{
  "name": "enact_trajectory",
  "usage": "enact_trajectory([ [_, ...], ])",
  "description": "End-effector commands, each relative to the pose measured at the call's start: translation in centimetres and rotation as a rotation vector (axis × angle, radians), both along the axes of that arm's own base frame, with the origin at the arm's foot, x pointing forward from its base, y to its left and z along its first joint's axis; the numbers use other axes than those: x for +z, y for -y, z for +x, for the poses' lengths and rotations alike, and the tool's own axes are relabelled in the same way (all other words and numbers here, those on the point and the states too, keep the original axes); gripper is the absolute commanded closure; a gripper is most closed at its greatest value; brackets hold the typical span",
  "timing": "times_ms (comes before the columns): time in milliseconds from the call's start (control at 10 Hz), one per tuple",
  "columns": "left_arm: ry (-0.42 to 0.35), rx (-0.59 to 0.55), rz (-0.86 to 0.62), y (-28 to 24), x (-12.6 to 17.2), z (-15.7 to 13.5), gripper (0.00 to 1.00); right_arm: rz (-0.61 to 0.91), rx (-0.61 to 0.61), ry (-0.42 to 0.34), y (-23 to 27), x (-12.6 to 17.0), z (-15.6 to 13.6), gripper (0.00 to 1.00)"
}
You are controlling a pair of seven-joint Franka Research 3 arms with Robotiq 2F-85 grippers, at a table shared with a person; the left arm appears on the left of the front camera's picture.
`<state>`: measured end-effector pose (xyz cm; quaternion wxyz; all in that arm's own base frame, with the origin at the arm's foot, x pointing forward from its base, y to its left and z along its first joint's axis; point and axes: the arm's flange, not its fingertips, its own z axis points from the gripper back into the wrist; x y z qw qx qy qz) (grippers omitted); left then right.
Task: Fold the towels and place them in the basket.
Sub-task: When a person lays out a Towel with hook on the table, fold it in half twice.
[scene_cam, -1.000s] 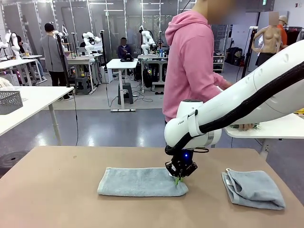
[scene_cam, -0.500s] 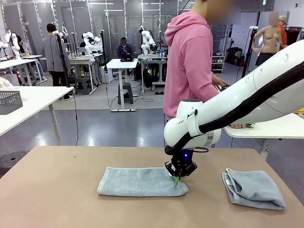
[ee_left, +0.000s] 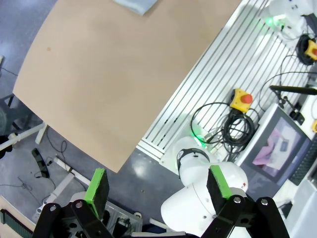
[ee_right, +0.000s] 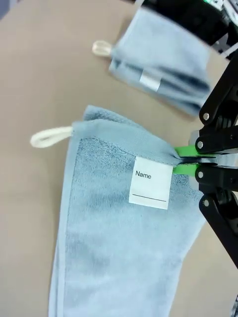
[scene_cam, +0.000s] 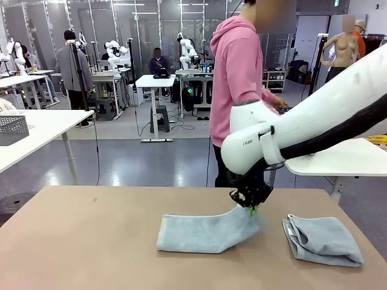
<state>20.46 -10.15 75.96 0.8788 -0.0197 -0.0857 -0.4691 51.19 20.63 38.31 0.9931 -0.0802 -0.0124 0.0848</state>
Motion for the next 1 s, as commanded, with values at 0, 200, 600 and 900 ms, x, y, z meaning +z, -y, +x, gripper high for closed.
enact_trajectory([
  [0,0.009,-0.004,0.010,-0.2,0.1,0.0,0.00,-0.097,-0.020,0.073,-2.0,3.0,-0.9,0.93],
  [200,0.009,-0.004,0.010,-0.2,0.1,0.0,0.00,-0.122,0.030,0.118,-6.1,5.6,-0.9,0.93],
  [600,0.009,-0.004,0.010,-0.2,0.1,0.0,0.00,-0.138,0.075,0.033,-14.3,3.8,-0.3,0.93],
  [900,0.009,-0.004,0.010,-0.2,0.1,0.0,0.00,-0.146,0.006,-0.018,-18.9,0.5,0.5,0.93],
])
